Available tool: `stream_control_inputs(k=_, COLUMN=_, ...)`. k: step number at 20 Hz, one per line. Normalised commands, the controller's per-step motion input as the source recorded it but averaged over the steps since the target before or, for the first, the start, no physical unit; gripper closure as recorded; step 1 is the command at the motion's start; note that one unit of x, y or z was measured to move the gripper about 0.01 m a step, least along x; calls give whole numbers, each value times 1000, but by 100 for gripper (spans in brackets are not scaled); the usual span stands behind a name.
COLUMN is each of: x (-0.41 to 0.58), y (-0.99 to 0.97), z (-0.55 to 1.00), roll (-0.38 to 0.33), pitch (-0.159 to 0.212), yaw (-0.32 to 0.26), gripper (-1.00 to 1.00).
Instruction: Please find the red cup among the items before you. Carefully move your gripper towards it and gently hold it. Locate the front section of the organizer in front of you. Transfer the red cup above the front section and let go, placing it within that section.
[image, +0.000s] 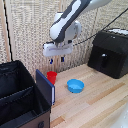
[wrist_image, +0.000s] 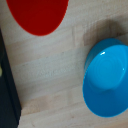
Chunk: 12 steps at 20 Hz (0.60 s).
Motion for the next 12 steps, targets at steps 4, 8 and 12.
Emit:
stream_control_inputs(k=4, x=346, y=-87, z=-353, roll=-12, pitch=41, yaw=0, gripper=-100)
stream_control_inputs(k=8, x=221, y=-126, z=-349, roll=-2, pitch=56, yaw=0, gripper=-100)
stream_control_inputs(k=12, x=56, y=-74, z=-315, roll=-16, pitch=57, yaw=0, gripper=-100)
